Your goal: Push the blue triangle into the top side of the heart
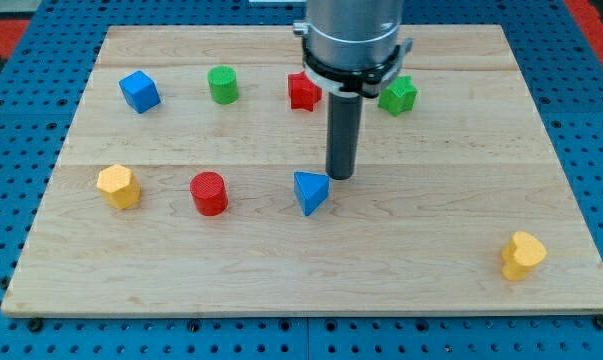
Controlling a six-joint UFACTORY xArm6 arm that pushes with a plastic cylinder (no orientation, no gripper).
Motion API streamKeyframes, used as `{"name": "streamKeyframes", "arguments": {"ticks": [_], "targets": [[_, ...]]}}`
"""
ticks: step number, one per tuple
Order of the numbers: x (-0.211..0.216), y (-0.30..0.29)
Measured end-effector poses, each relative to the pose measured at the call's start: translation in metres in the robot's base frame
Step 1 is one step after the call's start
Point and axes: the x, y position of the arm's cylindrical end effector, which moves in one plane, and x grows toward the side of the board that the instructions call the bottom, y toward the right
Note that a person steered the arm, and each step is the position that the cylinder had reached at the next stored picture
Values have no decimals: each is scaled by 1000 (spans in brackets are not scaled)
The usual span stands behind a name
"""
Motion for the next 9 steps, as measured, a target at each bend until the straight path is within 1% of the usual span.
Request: {"name": "streamKeyframes", "arguments": {"ticks": [2, 3, 5, 6, 7, 8, 9], "targets": [[6, -105], [25, -82], [17, 80], [16, 62], [19, 21], [50, 18], [59, 67]]}}
